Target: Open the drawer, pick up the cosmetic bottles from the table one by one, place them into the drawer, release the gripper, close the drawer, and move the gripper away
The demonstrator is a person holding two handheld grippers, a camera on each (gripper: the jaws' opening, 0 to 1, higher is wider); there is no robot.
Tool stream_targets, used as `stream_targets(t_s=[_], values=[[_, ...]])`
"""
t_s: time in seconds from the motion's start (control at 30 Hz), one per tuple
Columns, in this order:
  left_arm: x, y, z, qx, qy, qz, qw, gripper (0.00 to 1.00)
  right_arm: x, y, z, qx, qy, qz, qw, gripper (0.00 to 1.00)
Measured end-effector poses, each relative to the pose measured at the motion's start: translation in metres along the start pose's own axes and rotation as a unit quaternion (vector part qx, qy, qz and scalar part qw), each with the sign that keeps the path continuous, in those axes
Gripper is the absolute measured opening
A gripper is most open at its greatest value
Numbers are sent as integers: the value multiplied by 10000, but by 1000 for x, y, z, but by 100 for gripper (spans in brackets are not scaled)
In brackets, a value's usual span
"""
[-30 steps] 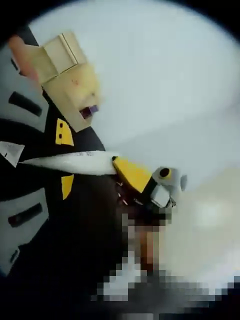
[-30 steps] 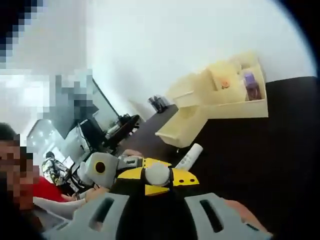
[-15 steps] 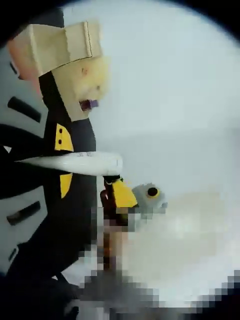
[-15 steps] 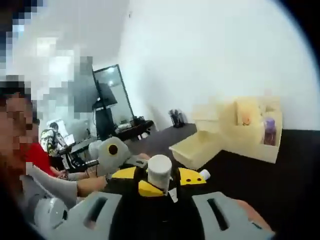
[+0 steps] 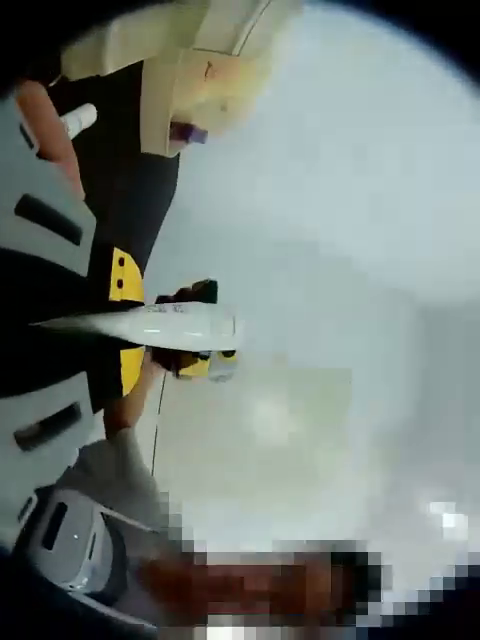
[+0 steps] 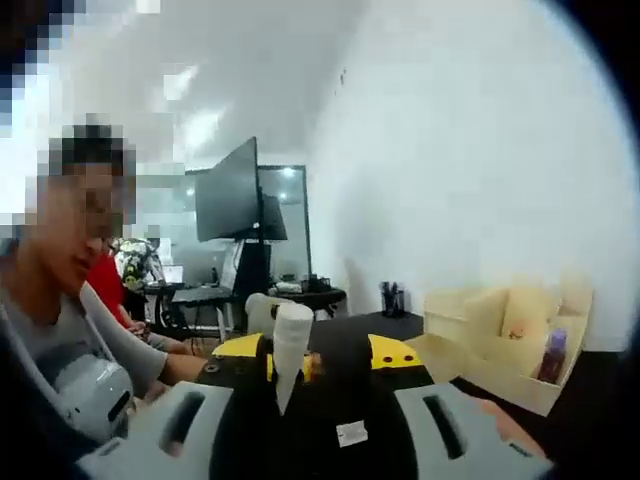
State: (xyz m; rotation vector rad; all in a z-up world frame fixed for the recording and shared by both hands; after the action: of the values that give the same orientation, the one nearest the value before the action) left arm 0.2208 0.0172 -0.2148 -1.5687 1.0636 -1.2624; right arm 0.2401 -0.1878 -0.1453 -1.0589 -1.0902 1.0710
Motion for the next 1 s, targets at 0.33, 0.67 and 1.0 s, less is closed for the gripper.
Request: stream_targets(t_s=[0.33, 0.67, 1.0], values=[[5, 8, -12, -351, 890, 270, 9950, 13, 16, 3, 19, -540, -949, 448, 9930, 35], [6, 15, -18, -468, 1221, 491, 9902, 13, 22, 7, 20, -401, -1278, 486, 9898, 27], [4, 16, -15, -455, 1088, 561, 9914, 13, 26, 14, 21, -2, -1299, 596, 9897, 16]])
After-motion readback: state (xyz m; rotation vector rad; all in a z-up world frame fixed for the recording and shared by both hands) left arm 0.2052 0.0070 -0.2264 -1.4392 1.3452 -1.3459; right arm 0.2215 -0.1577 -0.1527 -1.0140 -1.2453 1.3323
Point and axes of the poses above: the point that each gripper's makers call its tool centre point, and the gripper's own axes: x roughly forward along the fingers, z roughly to its left, y roughly out of its underside, the point moved 10 cm from there along -x, roughly backward along the fingers, and after that the axes turned 6 degrees about x, right-handed, at the moved point
